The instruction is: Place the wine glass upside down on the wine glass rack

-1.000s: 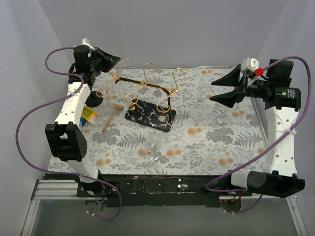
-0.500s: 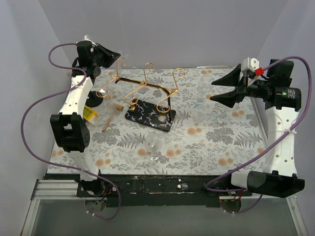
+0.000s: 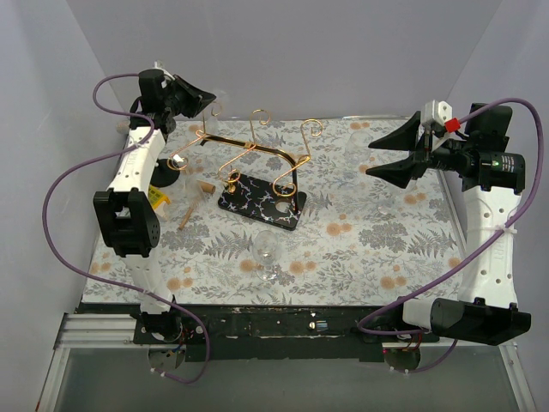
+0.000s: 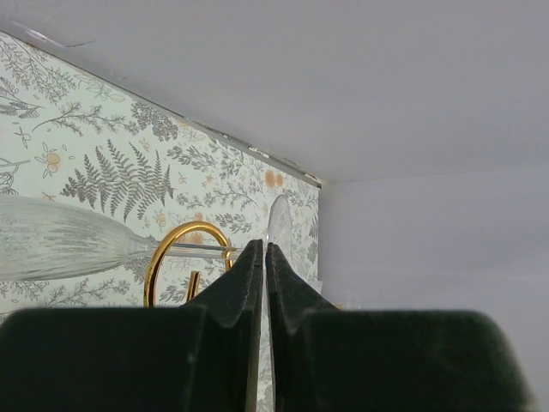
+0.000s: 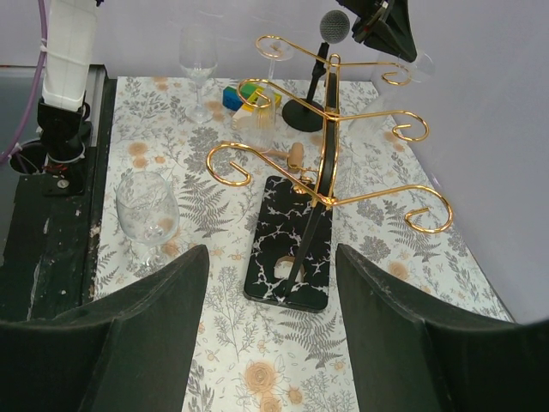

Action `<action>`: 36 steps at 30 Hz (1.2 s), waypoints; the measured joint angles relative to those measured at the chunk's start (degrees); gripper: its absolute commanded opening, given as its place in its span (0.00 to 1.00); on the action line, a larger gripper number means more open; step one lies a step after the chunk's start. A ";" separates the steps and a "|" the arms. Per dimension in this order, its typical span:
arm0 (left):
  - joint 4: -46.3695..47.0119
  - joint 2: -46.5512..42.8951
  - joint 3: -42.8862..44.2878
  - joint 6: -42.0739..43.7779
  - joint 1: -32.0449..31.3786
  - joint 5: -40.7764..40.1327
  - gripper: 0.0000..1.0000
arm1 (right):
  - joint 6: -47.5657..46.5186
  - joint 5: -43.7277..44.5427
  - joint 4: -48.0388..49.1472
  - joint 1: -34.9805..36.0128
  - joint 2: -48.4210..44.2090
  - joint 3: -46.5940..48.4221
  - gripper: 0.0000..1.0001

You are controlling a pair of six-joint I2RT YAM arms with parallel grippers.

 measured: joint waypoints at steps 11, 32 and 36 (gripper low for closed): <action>-1.38 -1.44 -2.67 1.18 0.00 1.40 0.03 | 0.02 -0.57 0.15 0.00 -0.22 -1.07 0.69; -5.99 -6.97 -4.63 6.10 0.00 -1.09 0.46 | 0.87 -1.05 1.55 -0.39 -1.18 -1.90 0.69; -6.56 -7.26 -4.63 6.91 0.00 -1.25 0.47 | 1.33 -1.07 1.86 -0.39 -1.40 -2.40 0.69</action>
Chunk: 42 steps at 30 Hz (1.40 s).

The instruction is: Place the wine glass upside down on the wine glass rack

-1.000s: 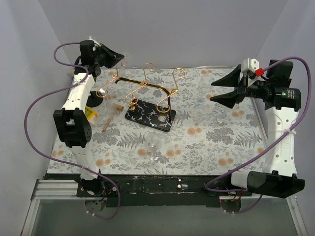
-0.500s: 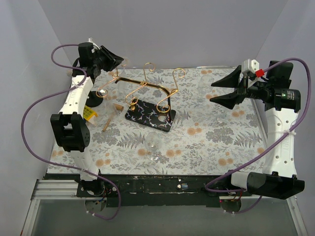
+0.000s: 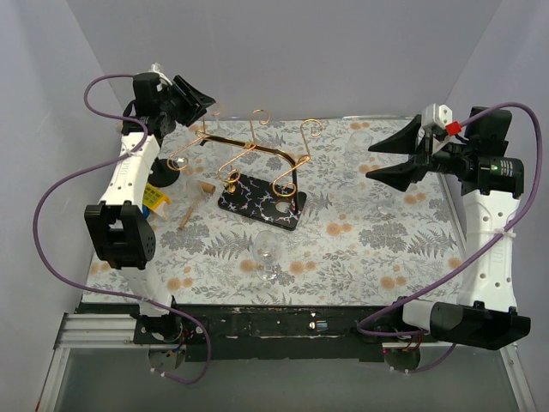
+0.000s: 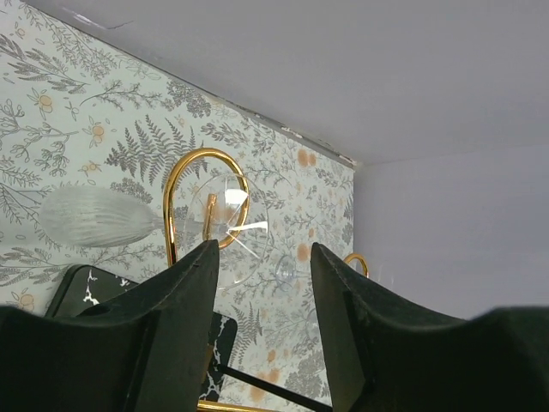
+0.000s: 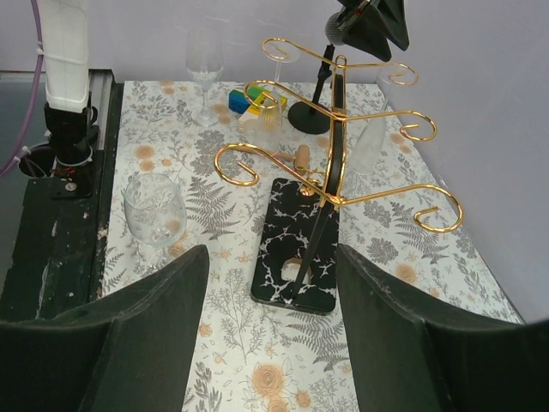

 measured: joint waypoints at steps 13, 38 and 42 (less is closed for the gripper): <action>-1.31 -6.95 -3.21 3.04 0.00 -0.35 0.89 | 0.72 2.78 1.22 0.00 -0.57 -1.99 0.69; 0.26 -49.40 -28.92 10.05 -0.74 2.08 0.98 | -4.39 20.46 -1.07 6.21 1.49 -2.29 0.69; -2.86 -50.16 -28.74 12.28 -1.84 0.46 0.98 | -2.99 24.15 -0.72 6.32 1.86 -2.27 0.72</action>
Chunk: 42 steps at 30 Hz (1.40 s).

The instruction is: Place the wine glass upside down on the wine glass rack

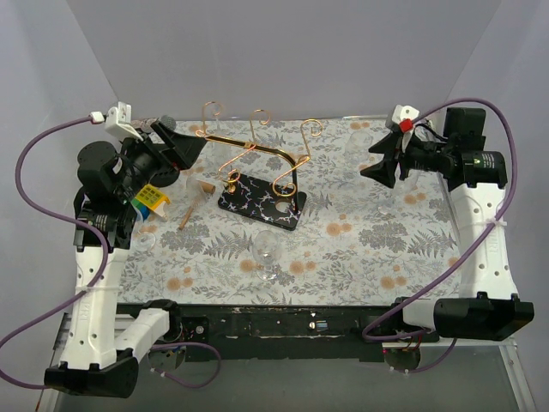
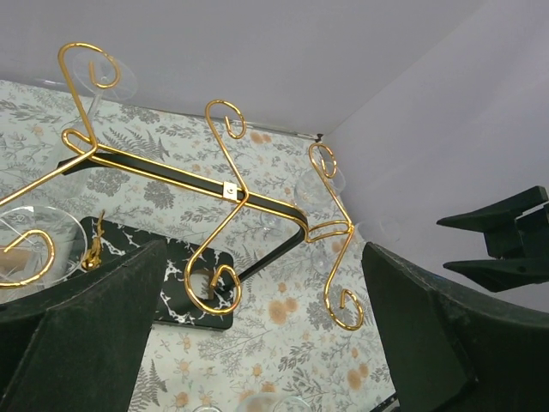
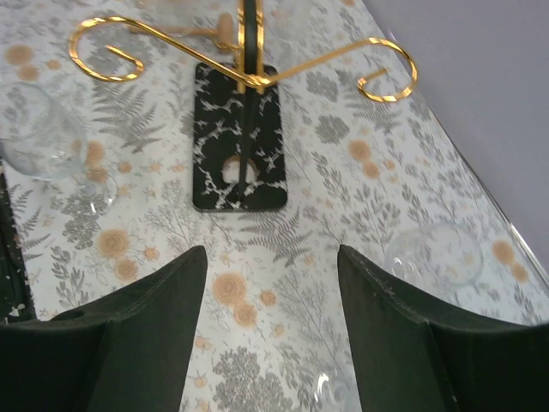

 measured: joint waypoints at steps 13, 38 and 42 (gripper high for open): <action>-0.76 -3.26 -5.44 1.49 -0.07 0.57 0.98 | 13.16 24.92 1.18 -9.70 11.78 13.25 0.71; -0.72 -6.32 -9.86 2.67 -1.03 1.46 0.98 | 5.88 32.89 -9.16 -16.22 27.82 16.57 0.54; -0.74 -6.51 -9.86 2.71 -1.05 1.49 0.98 | 5.64 34.16 -8.90 -15.02 28.26 14.05 0.52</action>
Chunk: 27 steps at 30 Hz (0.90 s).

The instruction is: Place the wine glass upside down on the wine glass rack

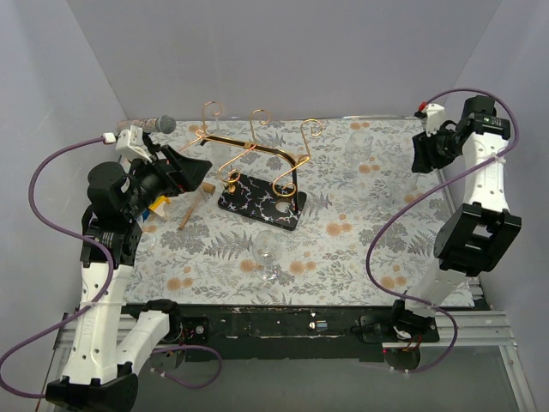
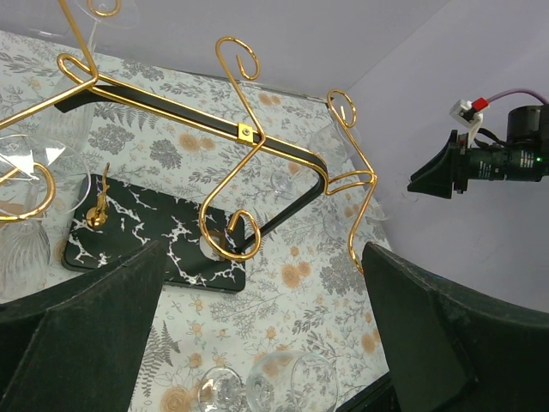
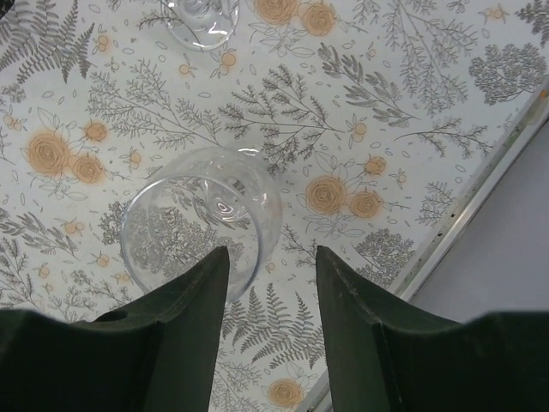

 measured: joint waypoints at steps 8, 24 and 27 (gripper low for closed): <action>-0.02 -0.90 0.00 0.13 -0.09 0.00 0.98 | -0.35 4.22 1.16 4.07 0.00 -2.67 0.45; -0.04 -1.27 0.00 0.15 -0.13 0.15 0.98 | -0.90 11.89 4.85 6.95 -0.76 -4.87 0.36; 0.00 -1.38 -0.11 0.15 -0.13 0.17 0.98 | -0.90 12.83 5.25 7.41 -1.38 -4.87 0.36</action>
